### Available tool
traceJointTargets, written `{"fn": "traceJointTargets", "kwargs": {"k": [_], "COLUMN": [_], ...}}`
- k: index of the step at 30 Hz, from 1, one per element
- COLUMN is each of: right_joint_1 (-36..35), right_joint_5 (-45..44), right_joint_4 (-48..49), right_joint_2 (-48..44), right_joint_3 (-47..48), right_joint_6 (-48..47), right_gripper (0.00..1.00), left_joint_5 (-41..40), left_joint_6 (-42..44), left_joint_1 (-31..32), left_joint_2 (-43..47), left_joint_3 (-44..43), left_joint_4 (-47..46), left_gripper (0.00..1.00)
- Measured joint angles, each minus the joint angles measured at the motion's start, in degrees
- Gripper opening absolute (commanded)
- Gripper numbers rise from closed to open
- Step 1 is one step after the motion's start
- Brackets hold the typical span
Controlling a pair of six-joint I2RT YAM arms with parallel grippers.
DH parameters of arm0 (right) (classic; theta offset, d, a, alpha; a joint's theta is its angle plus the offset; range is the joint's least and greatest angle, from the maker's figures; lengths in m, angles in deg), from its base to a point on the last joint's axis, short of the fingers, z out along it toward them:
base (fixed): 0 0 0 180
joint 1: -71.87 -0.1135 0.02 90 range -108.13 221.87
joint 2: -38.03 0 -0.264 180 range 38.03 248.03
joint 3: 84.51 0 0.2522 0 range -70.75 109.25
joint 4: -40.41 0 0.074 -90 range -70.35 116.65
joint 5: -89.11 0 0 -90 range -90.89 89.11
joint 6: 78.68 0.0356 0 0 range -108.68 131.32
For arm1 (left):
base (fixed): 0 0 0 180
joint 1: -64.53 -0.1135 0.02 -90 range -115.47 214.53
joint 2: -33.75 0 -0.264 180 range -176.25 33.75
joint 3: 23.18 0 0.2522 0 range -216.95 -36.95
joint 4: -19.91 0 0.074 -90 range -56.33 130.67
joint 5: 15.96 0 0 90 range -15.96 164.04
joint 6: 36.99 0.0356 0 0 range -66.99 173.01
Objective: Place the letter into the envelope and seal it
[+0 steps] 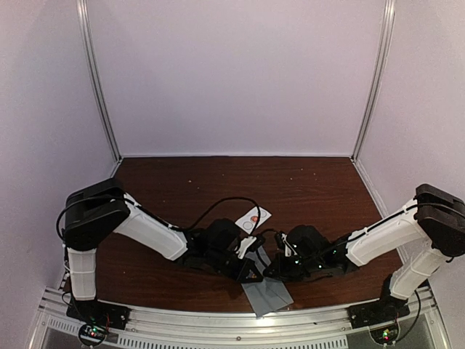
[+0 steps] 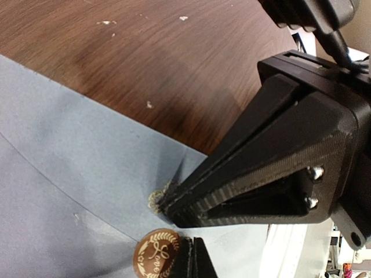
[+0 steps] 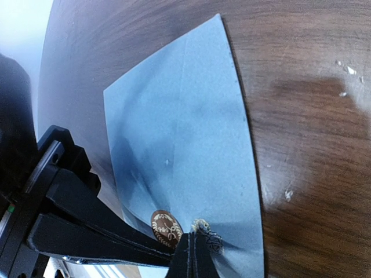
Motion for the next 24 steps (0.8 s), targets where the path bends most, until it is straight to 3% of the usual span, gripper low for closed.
{"fn": "traceJointTargets", "kwargs": {"k": [24], "right_joint_1": [0.0], "right_joint_5": [-0.48], "right_joint_4": [-0.35], "right_joint_2": [-0.28], "right_joint_3": [0.0], "right_joint_6": [0.02], "right_gripper": [0.01], "left_joint_5": [-0.83], "left_joint_6": [-0.09], "left_joint_1": [-0.87], "left_joint_2": [3.61], "left_joint_3": [6.12], "left_joint_4": [-2.95], "left_gripper": [0.0]}}
